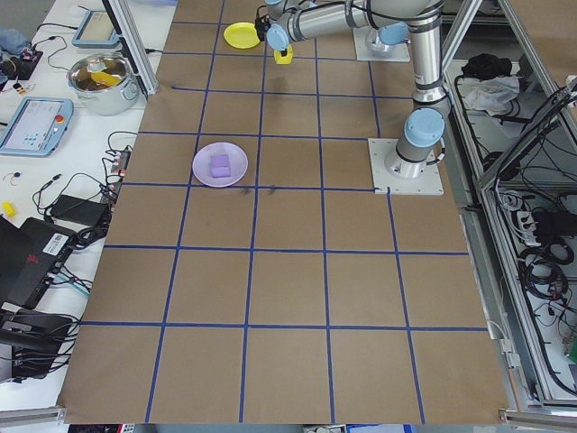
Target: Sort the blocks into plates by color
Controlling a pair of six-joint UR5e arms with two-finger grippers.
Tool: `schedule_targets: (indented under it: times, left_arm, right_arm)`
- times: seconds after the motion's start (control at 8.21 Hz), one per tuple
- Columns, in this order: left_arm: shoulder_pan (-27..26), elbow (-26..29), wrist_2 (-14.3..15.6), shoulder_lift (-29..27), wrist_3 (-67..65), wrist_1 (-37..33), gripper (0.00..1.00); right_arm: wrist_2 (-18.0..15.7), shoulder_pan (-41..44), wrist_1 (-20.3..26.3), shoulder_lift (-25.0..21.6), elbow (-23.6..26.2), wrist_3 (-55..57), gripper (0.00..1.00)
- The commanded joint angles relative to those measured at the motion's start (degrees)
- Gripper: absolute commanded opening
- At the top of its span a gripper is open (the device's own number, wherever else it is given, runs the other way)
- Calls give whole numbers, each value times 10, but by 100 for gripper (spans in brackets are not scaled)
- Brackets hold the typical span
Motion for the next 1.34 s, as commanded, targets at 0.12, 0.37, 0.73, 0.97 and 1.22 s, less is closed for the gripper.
schedule_targets:
  times: [0.12, 0.37, 0.73, 0.97, 1.22]
  left_arm:
    - [-20, 9, -1, -42, -77, 65, 0]
    - [-27, 14, 0, -67, -83, 76, 0]
    - [-36, 11, 3, -72, -54, 93, 0]
    - [-36, 10, 26, -72, -24, 94, 54]
    - [-35, 6, 37, -63, -17, 96, 93]
  right_arm:
    - [1, 0, -2, -1, 0, -2, 100]
    - [-9, -2, 3, 1, 0, -6, 100]
    - [-10, -4, 3, 3, 0, -6, 100]
    - [-10, -4, 4, 3, 3, -6, 100]
    - [-10, -4, 4, 3, 9, -6, 100]
